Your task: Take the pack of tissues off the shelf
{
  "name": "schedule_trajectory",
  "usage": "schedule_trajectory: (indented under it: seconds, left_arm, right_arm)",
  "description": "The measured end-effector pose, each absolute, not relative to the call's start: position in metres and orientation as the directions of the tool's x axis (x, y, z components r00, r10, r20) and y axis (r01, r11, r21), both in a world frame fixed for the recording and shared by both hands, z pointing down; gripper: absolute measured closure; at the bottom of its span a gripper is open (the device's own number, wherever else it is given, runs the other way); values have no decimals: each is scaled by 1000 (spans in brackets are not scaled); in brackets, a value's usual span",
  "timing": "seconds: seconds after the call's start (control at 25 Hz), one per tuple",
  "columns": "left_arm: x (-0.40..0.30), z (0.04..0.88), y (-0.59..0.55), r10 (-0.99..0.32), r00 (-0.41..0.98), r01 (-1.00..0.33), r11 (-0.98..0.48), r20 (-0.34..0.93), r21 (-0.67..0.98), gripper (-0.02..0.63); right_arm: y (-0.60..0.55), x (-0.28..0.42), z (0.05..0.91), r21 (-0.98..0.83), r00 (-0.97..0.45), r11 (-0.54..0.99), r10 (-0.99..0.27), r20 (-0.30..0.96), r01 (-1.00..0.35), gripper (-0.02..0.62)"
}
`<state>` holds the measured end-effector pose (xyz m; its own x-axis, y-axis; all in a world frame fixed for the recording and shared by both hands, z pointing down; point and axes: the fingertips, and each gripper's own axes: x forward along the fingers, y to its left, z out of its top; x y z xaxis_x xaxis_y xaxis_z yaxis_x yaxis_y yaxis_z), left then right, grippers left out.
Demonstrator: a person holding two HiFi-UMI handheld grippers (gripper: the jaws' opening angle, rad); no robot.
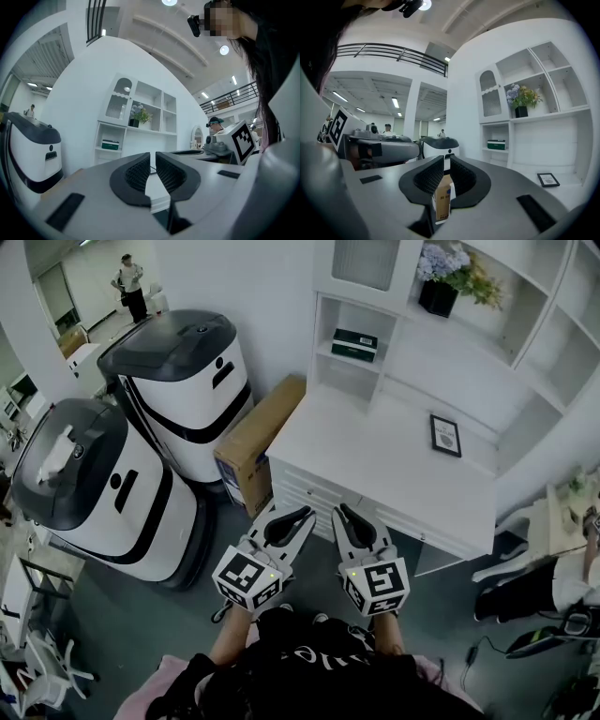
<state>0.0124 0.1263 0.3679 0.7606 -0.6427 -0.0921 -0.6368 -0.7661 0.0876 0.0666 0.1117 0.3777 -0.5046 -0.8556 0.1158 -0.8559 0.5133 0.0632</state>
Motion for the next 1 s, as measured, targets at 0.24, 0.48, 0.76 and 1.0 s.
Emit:
schedule_trajectory:
  seconds: [0.24, 0.48, 0.76, 1.0]
  left_arm:
    - [-2, 370, 128, -641, 762, -634, -768, -93, 91, 560]
    - [-26, 374, 130, -640, 762, -634, -768, -99, 89, 560]
    - [-49, 383, 134, -640, 764, -631, -768, -88, 111, 560]
    - [-53, 391, 134, -630, 772, -618, -775, -85, 131, 560]
  right_arm:
    - [113, 50, 380, 65, -511, 519, -852, 116, -852, 523]
    - [114, 30, 381, 50, -507, 513, -856, 102, -857, 523]
    - [120, 16, 392, 46, -479, 487, -868, 130, -872, 523]
    - [119, 13, 397, 51, -459, 470, -876, 146, -881, 523]
